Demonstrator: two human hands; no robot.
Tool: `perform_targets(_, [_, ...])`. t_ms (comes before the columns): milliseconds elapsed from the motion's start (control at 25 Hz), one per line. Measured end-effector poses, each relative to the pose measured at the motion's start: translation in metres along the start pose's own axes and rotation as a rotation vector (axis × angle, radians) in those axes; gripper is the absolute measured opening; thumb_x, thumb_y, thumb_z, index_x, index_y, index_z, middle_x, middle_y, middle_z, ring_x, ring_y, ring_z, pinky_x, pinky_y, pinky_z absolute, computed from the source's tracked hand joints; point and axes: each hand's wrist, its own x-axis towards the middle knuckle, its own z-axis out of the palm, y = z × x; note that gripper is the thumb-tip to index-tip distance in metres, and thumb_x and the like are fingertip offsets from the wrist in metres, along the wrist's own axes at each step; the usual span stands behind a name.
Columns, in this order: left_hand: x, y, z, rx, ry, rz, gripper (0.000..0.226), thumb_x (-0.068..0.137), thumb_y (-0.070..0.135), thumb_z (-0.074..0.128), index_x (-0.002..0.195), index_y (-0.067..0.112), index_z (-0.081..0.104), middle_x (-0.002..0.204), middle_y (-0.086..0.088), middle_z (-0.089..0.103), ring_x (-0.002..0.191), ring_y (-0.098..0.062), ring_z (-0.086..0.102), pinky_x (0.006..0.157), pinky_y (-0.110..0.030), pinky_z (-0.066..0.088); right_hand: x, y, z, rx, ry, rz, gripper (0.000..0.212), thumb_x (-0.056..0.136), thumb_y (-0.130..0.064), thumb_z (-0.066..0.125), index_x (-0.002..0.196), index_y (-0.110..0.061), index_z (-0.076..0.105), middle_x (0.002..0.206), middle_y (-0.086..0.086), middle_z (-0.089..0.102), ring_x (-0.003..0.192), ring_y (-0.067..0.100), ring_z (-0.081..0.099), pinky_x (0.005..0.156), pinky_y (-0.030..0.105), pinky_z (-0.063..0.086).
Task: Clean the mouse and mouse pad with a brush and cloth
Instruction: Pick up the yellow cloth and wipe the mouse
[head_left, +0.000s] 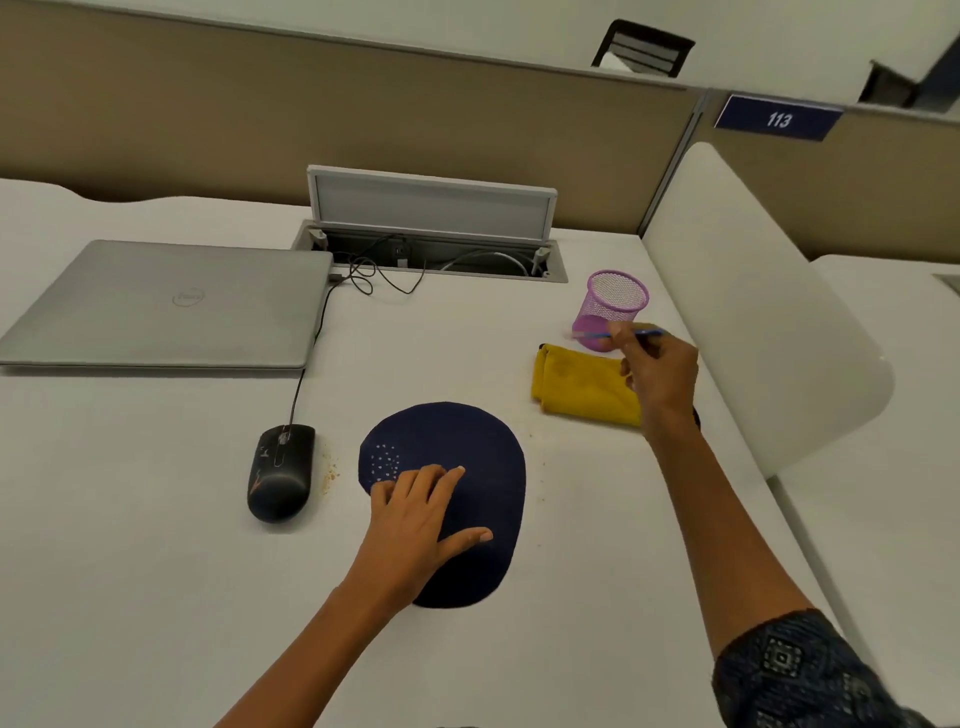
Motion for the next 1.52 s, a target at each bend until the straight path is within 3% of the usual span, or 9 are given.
perform_targets(240, [-0.006, 0.001, -0.006, -0.111, 0.014, -0.001, 0.094, 0.073, 0.081, 0.007, 0.135, 0.023, 0.045, 0.143, -0.001, 0.039, 0.133, -0.023, 0.033, 0.109, -0.038, 0.023, 0.097, 0.002, -0.002, -0.205, 0.166, -0.067, 0.028, 0.094, -0.025, 0.054, 0.108, -0.005, 0.067, 0.108, 0.016, 0.070, 0.089, 0.028, 0.063, 0.086, 0.041, 0.055])
perform_targets(440, [-0.023, -0.002, -0.008, -0.031, -0.026, 0.122, 0.070, 0.084, 0.070, 0.024, 0.119, 0.023, 0.062, 0.132, 0.002, 0.054, 0.125, -0.018, 0.045, 0.106, -0.023, 0.017, 0.129, 0.031, 0.009, -0.341, 0.012, 0.052, 0.030, 0.093, -0.025, 0.055, 0.111, -0.003, 0.067, 0.101, 0.016, 0.068, 0.083, 0.022, 0.053, 0.071, 0.033, 0.050])
perform_targets(600, [-0.011, 0.008, -0.016, -0.086, -0.085, 0.100, 0.075, 0.084, 0.071, 0.018, 0.122, 0.022, 0.060, 0.136, 0.004, 0.050, 0.125, -0.019, 0.048, 0.100, -0.034, 0.040, 0.130, 0.025, 0.009, -0.269, -0.045, 0.002, 0.037, 0.087, -0.017, 0.064, 0.123, -0.009, 0.057, 0.116, 0.016, 0.063, 0.098, 0.028, 0.059, 0.074, 0.034, 0.053])
perform_targets(760, [-0.008, 0.003, -0.002, -0.173, -0.056, 0.059, 0.089, 0.073, 0.078, 0.012, 0.143, 0.025, 0.030, 0.153, 0.010, 0.012, 0.142, -0.010, 0.003, 0.112, -0.028, 0.000, 0.103, 0.024, 0.001, -0.292, 0.043, -0.199, 0.035, 0.085, -0.019, 0.066, 0.118, -0.010, 0.060, 0.108, 0.013, 0.067, 0.100, 0.022, 0.061, 0.078, 0.018, 0.046])
perform_targets(880, [-0.011, 0.000, 0.004, -0.111, -0.082, 0.072, 0.090, 0.072, 0.078, 0.006, 0.145, 0.028, 0.020, 0.154, 0.011, 0.004, 0.141, -0.008, -0.006, 0.111, -0.024, -0.009, 0.062, 0.044, 0.005, -0.419, -0.189, -0.261, 0.022, 0.084, -0.026, 0.067, 0.100, -0.010, 0.071, 0.098, 0.011, 0.072, 0.087, 0.019, 0.063, 0.070, 0.013, 0.044])
perform_targets(1040, [-0.015, 0.001, 0.004, -0.115, -0.066, 0.071, 0.085, 0.075, 0.076, 0.010, 0.146, 0.030, 0.018, 0.154, 0.013, 0.003, 0.140, -0.006, -0.009, 0.109, -0.020, -0.009, 0.038, 0.067, 0.012, -0.791, -0.581, -0.291, 0.042, 0.081, -0.028, 0.069, 0.121, -0.017, 0.062, 0.129, 0.010, 0.057, 0.119, 0.026, 0.051, 0.102, 0.038, 0.039])
perform_targets(1280, [-0.029, -0.001, 0.005, -0.163, -0.012, 0.045, 0.080, 0.078, 0.074, 0.019, 0.143, 0.028, 0.028, 0.153, 0.010, 0.013, 0.142, -0.012, 0.007, 0.109, -0.021, 0.004, 0.045, 0.071, 0.009, -1.234, -0.756, -0.380, 0.075, 0.079, -0.036, 0.064, 0.143, -0.038, 0.025, 0.154, -0.001, 0.020, 0.140, 0.026, 0.023, 0.107, 0.058, 0.026])
perform_targets(1400, [-0.034, -0.007, 0.002, -0.203, 0.047, 0.012, 0.081, 0.078, 0.075, 0.019, 0.142, 0.026, 0.033, 0.152, 0.008, 0.019, 0.140, -0.013, 0.016, 0.110, -0.024, 0.013, 0.048, 0.071, 0.006, -1.313, -0.763, -0.460, 0.067, 0.089, -0.032, 0.057, 0.145, -0.036, 0.021, 0.154, -0.001, 0.023, 0.139, 0.026, 0.026, 0.105, 0.058, 0.031])
perform_targets(1520, [-0.039, -0.014, -0.002, -0.210, 0.101, -0.031, 0.080, 0.078, 0.075, 0.019, 0.140, 0.027, 0.034, 0.150, 0.007, 0.024, 0.136, -0.013, 0.024, 0.108, -0.024, 0.020, 0.049, 0.067, 0.008, -1.128, -0.684, -0.436, 0.054, 0.092, -0.012, 0.049, 0.142, -0.028, 0.035, 0.144, 0.009, 0.042, 0.128, 0.032, 0.042, 0.103, 0.052, 0.038])
